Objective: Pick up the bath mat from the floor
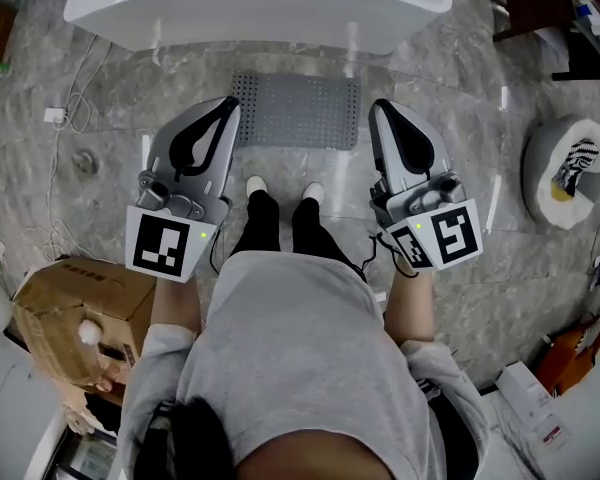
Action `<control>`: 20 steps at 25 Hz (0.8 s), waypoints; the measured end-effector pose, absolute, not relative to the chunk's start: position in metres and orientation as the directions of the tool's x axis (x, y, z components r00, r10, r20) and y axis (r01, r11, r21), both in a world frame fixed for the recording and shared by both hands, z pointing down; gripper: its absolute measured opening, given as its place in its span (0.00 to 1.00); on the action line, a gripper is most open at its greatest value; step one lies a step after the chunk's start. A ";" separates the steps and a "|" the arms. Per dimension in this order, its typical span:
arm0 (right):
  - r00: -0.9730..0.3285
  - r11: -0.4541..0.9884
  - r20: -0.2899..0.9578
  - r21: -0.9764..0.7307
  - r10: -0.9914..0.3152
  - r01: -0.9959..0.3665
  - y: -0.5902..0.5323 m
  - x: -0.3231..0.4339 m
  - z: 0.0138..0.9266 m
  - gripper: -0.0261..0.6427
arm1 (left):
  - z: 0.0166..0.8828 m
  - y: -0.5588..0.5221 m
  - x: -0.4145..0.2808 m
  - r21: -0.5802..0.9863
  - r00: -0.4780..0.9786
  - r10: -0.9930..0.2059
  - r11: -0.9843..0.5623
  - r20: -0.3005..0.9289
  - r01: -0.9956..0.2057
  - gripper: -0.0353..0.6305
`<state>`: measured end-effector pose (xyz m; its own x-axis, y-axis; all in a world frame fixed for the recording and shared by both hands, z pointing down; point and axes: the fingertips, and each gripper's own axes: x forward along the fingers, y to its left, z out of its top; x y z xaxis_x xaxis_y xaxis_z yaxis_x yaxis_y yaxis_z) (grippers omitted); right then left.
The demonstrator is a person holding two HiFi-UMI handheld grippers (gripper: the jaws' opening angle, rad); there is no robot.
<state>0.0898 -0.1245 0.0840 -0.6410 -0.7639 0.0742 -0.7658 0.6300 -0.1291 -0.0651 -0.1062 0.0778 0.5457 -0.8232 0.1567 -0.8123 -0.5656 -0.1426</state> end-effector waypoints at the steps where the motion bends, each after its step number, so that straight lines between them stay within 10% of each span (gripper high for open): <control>1: -0.636 0.625 0.080 -0.127 -0.768 -0.770 -0.126 0.088 0.087 0.04 | 0.081 -0.108 -0.069 -0.141 0.546 -0.822 -0.566 0.161 -0.812 0.06; 20: -0.581 0.560 0.183 -0.159 -0.793 -0.813 -0.140 0.078 0.163 0.04 | 0.167 -0.120 -0.097 -0.027 0.562 -0.786 -0.587 0.258 -0.809 0.06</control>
<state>0.0784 -0.1396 0.1632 -0.5812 -0.7930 0.1826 -0.8134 0.5596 -0.1591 -0.0975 -0.1202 0.1673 0.5615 -0.7862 0.2579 -0.8092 -0.5869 -0.0271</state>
